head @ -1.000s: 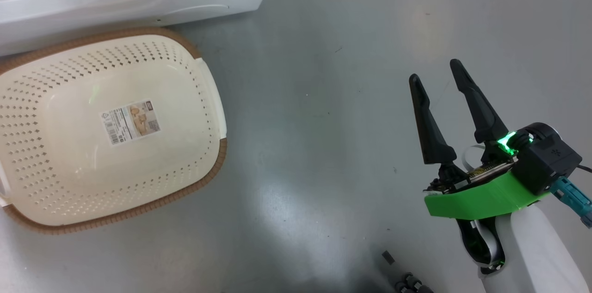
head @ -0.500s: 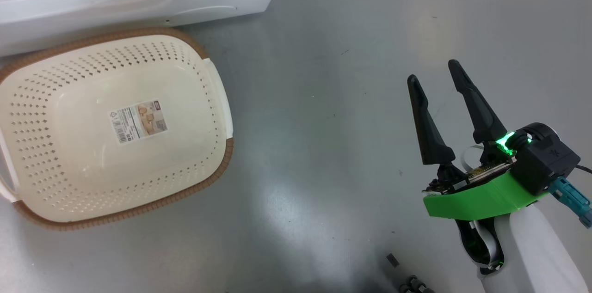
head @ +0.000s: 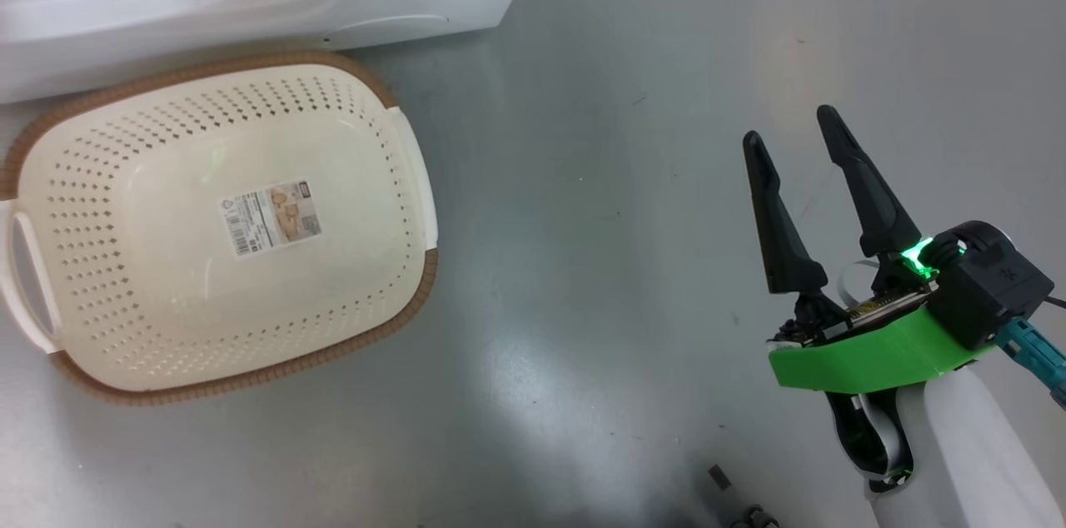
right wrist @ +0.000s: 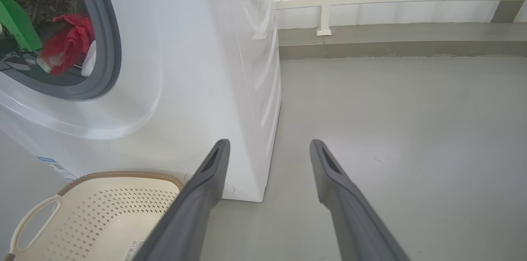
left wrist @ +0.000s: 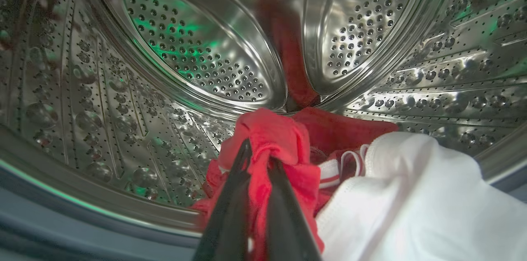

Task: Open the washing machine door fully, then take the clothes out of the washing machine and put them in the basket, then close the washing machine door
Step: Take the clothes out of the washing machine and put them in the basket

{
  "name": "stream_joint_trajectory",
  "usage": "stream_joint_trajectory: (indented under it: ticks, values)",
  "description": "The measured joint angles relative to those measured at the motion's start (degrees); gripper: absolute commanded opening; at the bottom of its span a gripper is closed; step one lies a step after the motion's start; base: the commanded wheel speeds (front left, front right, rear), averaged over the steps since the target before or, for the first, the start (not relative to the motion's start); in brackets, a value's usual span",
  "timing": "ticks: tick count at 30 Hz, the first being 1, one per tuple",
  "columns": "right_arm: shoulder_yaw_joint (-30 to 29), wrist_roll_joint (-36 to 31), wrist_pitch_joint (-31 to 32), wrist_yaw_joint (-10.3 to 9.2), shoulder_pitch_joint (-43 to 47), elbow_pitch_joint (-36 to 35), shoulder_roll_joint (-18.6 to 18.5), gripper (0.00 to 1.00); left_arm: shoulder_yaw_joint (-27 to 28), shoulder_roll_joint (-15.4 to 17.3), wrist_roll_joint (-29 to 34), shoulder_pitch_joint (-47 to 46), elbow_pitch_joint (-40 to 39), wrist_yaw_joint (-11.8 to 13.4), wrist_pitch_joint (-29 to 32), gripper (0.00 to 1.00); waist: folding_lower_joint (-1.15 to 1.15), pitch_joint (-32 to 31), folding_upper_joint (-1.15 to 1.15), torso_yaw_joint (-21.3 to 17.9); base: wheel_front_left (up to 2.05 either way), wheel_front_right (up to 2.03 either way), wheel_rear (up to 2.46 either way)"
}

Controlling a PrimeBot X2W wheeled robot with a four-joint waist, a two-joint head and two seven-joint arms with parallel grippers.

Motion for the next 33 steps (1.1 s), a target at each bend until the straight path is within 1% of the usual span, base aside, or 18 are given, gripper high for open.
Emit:
stream_joint_trajectory:
  ticks: [6,13,14,21,24,30,33]
  values:
    - [-0.22,-0.09,0.0,0.0,0.01,0.01,-0.01,1.0,0.55,-0.4,-0.75,2.22,-5.43,-0.09,-0.24,0.0,0.0,-0.25,0.0,0.84,0.0,0.0,0.0]
    - [-0.51,-0.14,0.0,0.0,0.01,0.11,-0.03,1.0,1.37,-2.0,-2.44,7.78,-14.01,-0.1,-0.24,0.0,0.0,-1.14,0.0,1.83,0.0,0.0,0.0]
    - [-0.54,-0.15,0.0,0.0,0.01,0.14,-0.03,1.0,1.55,-2.04,-2.65,9.53,-16.37,-0.44,-0.24,0.0,0.0,-1.5,0.0,2.07,0.0,0.0,0.0]
    - [-0.74,-0.15,0.0,0.0,0.05,0.3,-0.09,1.0,1.54,-3.09,-3.22,16.35,-23.91,-0.43,-0.25,0.0,0.0,-2.99,0.0,2.93,0.0,0.0,0.0]
    - [-0.83,-0.15,0.0,0.0,0.16,0.33,-0.09,1.0,1.41,-3.12,-3.47,19.4,-27.04,0.01,-0.33,0.0,0.0,-3.76,0.0,3.31,0.0,0.0,0.0]
    - [-1.07,-0.15,0.0,0.0,0.38,0.49,-0.14,1.0,1.03,-3.2,-3.64,25.25,-31.26,0.09,-0.33,0.0,0.0,-5.57,0.0,4.18,0.0,0.0,0.0]
    - [-1.54,-0.16,0.0,0.0,0.71,0.55,-0.15,1.0,0.64,-3.39,-3.77,27.86,-33.9,0.62,-0.32,0.0,0.0,-6.65,0.0,4.64,0.0,0.0,0.0]
